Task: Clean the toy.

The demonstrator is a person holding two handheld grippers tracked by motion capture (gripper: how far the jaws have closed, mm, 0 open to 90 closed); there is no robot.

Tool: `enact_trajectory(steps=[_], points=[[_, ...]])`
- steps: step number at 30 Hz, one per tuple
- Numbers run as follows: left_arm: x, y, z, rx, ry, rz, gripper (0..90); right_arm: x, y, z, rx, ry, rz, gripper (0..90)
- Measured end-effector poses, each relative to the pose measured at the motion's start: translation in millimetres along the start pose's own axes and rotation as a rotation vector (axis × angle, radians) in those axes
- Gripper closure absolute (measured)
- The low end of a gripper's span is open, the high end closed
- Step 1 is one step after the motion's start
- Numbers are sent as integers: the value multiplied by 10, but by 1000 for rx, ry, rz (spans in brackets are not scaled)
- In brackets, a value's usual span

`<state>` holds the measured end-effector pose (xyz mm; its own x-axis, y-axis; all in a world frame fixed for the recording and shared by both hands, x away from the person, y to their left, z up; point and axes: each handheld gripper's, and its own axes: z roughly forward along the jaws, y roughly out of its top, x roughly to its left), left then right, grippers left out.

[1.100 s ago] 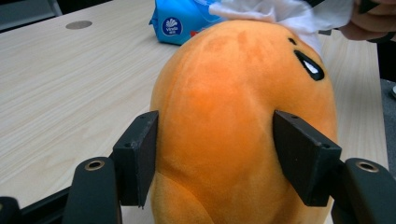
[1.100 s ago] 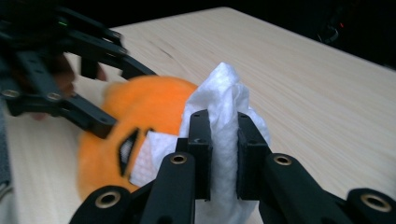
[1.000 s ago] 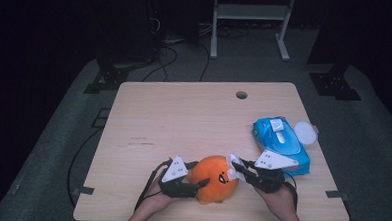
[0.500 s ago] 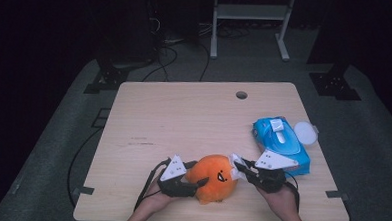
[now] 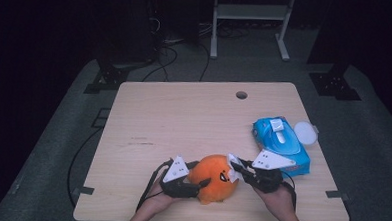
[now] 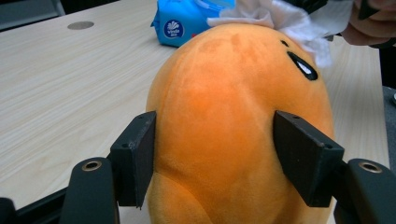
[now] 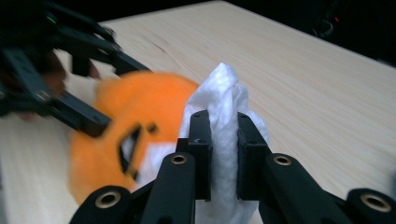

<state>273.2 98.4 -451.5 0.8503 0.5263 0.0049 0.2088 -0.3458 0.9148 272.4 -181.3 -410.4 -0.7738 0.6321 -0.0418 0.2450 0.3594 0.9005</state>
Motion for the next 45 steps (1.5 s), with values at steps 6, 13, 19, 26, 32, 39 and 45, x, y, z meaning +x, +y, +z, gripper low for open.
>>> enact_trajectory(steps=[6,13,19,26,32,39,45], points=[[-64,35,-4,-4,-21,22,300,15,5,73,-10,45,16,785],[93,64,107,10,-81,-135,115,59,-25,56,-5,43,-16,787],[8,177,85,-39,12,31,422,-74,-30,89,-20,30,54,788],[-62,178,61,-38,58,164,408,40,6,109,-34,66,42,788],[-123,104,1,-51,21,172,389,-162,-103,120,-11,13,108,787],[-165,97,20,-61,-5,197,373,-109,-62,87,-38,39,114,789],[-210,98,32,-62,-8,218,368,-7,0,79,-50,79,84,789]])
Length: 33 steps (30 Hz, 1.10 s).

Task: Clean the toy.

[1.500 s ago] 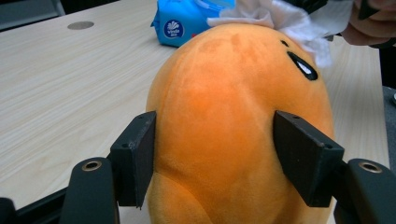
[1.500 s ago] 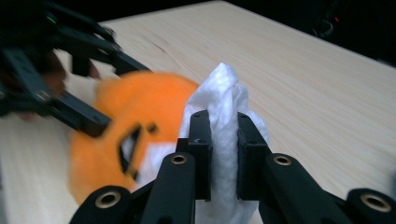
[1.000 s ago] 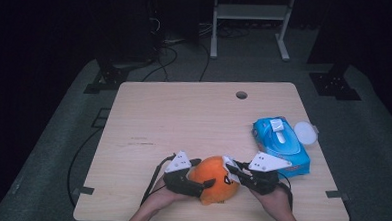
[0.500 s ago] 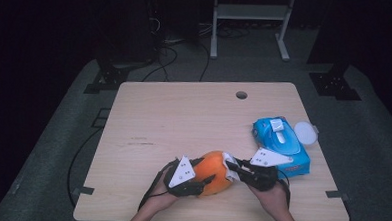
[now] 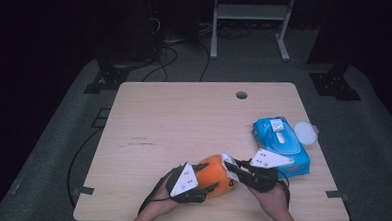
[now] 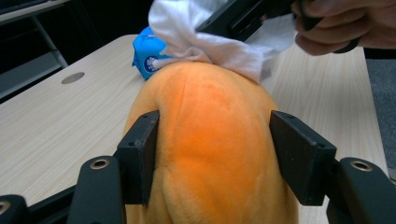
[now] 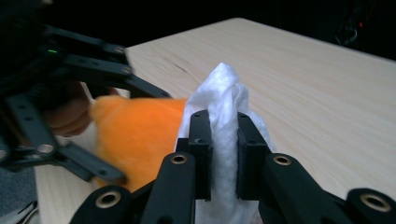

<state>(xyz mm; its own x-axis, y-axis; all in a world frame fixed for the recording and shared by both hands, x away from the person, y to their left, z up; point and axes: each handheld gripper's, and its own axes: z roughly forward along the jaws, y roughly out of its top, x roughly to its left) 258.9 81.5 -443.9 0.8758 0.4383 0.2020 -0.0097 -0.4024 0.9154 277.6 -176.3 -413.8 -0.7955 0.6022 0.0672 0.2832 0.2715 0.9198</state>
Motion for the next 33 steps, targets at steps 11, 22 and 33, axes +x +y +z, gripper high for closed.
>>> enact_trajectory(steps=[11,22,33], points=[[167,-26,9,-13,-9,-211,308,-96,-57,-5,14,-15,42,790],[119,51,-3,-25,-15,-204,210,-51,-58,2,30,12,30,795],[6,54,36,14,-33,-86,362,223,93,-2,-13,56,-63,794]])
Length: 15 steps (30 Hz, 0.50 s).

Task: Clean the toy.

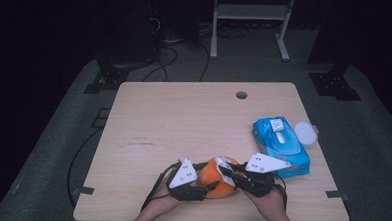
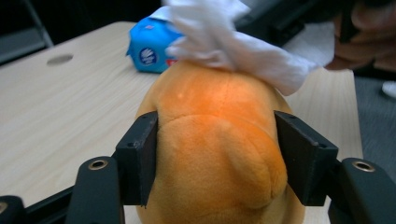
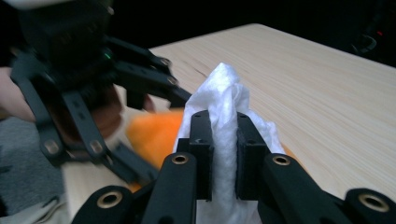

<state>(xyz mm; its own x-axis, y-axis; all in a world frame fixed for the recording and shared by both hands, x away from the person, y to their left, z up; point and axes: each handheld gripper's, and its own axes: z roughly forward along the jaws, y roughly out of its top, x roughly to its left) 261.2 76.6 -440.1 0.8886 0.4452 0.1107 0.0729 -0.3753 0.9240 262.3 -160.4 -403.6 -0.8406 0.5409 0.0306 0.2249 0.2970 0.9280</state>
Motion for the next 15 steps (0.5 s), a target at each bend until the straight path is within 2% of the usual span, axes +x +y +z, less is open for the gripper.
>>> enact_trajectory(steps=[1,3,6,7,8,9,11,13,15], points=[[-19,10,5,0,3,12,361,19,16,-4,4,-2,-10,794],[3,8,-1,-6,2,-4,329,-10,17,-22,16,-21,-19,794],[91,-26,-6,-15,19,-103,180,-156,-57,-52,39,-67,10,794],[128,-51,-3,-21,9,-139,174,-213,-87,-63,42,-75,34,794],[140,-62,0,-23,-1,-151,187,-267,-105,-79,35,-74,64,794],[140,-71,5,-26,-15,-148,251,-274,-103,-83,35,-74,71,794],[116,-62,6,-13,-6,-96,325,-211,-67,-64,35,-74,49,794],[81,-41,4,-3,-3,-52,361,-123,-32,-41,32,-61,14,794],[38,-28,9,-4,-3,-9,384,-29,12,-28,15,-24,-13,793]])
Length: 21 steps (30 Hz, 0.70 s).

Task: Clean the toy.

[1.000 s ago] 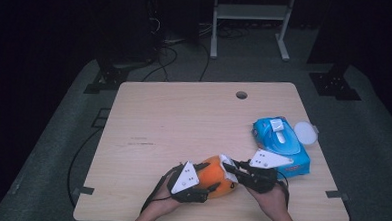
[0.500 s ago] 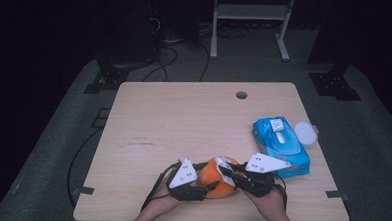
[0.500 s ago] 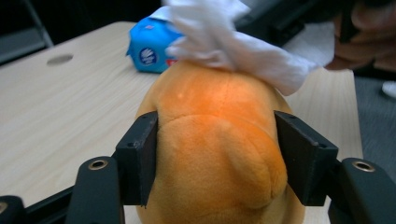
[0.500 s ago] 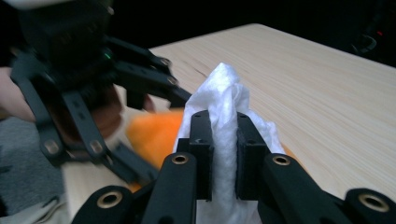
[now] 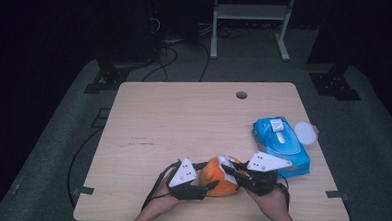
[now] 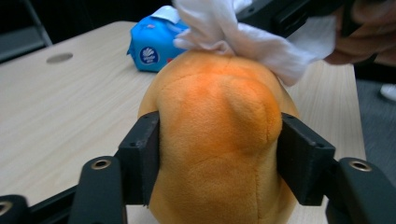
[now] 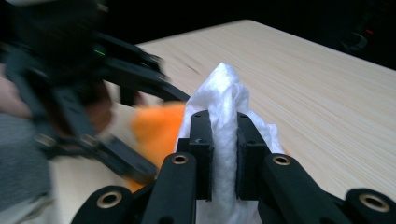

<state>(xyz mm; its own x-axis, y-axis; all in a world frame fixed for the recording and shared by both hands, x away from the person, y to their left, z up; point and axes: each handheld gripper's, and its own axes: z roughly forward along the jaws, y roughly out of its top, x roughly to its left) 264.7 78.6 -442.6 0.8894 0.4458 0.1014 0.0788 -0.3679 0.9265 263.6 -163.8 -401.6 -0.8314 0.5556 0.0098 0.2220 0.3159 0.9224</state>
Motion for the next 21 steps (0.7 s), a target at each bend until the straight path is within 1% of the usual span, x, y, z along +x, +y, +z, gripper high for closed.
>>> enact_trajectory(steps=[1,2,3,4,5,7,8,9,10,11,12,14,15,16,17,18,19,20,21], points=[[-20,8,1,3,0,20,386,40,22,4,-4,15,-11,794],[-33,15,3,2,3,26,384,75,41,5,0,18,-23,793],[-33,17,0,1,2,23,377,87,52,4,3,9,-39,794],[-25,11,2,-9,1,7,354,79,52,0,6,1,-40,794],[-6,6,2,-16,7,-19,307,53,43,-9,8,-5,-28,794],[43,-5,10,-19,9,-95,210,-21,10,-18,13,-29,-17,794],[70,-18,20,-16,5,-129,192,-55,-6,-22,12,-40,-5,795],[84,-29,21,-16,-10,-139,195,-84,-14,-29,7,-40,10,795],[81,-36,22,-19,-21,-128,247,-85,-9,-29,7,-40,7,795],[68,-32,21,-13,-15,-101,290,-64,-2,-24,7,-39,2,795],[56,-27,22,-12,-13,-92,326,-30,5,-18,9,-34,2,795],[41,-14,20,-10,-7,-65,366,36,22,-6,3,-18,-7,795],[21,-7,26,-6,-3,-50,377,71,37,-1,-9,12,-10,796],[12,-1,33,-1,-1,-31,381,133,61,13,-16,45,-15,795],[-7,3,42,1,4,-21,384,173,77,30,-20,49,-43,796],[-15,5,42,5,5,-12,387,223,99,46,-12,44,-71,795],[-19,2,40,4,5,-8,392,249,116,49,-2,43,-77,795],[-19,-6,37,1,5,-13,396,239,126,48,-1,39,-79,796],[-16,-14,33,0,4,-16,398,213,124,42,0,26,-75,796]])
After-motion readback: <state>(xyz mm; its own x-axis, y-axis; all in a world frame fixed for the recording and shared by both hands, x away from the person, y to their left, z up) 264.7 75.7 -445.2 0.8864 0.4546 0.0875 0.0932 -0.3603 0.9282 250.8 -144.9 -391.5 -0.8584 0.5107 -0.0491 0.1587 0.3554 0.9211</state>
